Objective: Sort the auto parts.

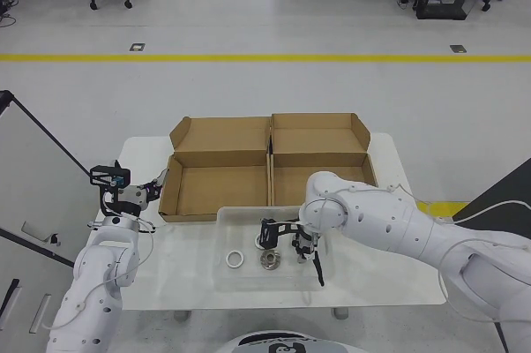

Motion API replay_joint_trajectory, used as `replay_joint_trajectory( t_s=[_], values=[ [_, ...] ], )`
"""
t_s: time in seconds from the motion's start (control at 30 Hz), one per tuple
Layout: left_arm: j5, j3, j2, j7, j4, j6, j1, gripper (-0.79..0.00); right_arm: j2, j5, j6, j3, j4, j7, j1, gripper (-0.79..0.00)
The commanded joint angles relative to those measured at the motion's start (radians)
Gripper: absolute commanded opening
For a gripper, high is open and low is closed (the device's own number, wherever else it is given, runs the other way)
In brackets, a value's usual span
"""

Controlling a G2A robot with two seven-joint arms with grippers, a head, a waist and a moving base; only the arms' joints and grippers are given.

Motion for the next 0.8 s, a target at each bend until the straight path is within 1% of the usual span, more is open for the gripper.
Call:
replay_joint_trajectory(
  t_s=[0.0,0.23,0.3,0.37,0.4,0.43,0.6,0.77],
  values=[
    [0.000,0.000,0.000,0.000,0.000,0.000,0.000,0.000,-0.002,-0.001,-0.002,0.000,0.004,-0.002,-0.001,-0.486],
    [0.000,0.000,0.000,0.000,0.000,0.000,0.000,0.000,-0.009,-0.003,-0.007,0.000,0.019,-0.007,-0.002,-0.505],
    [0.000,0.000,0.000,0.000,0.000,0.000,0.000,0.000,-0.011,-0.005,-0.009,0.000,0.023,-0.009,-0.002,-0.533],
    [0.000,0.000,0.000,0.000,0.000,0.000,0.000,0.000,-0.013,-0.004,-0.010,0.000,0.028,-0.010,-0.003,-0.603],
    [0.000,0.000,0.000,0.000,0.000,0.000,0.000,0.000,-0.014,-0.004,-0.010,0.000,0.031,-0.010,-0.003,-0.705],
    [0.000,0.000,0.000,0.000,0.000,0.000,0.000,0.000,-0.015,-0.004,-0.011,0.000,0.034,-0.011,-0.003,-0.785],
    [0.000,0.000,0.000,0.000,0.000,0.000,0.000,0.000,-0.015,0.000,-0.017,0.000,0.039,-0.017,0.003,-0.785],
    [0.000,0.000,0.000,0.000,0.000,0.000,0.000,0.000,-0.005,0.029,-0.030,0.000,0.016,-0.030,0.021,-0.785]
  ],
)
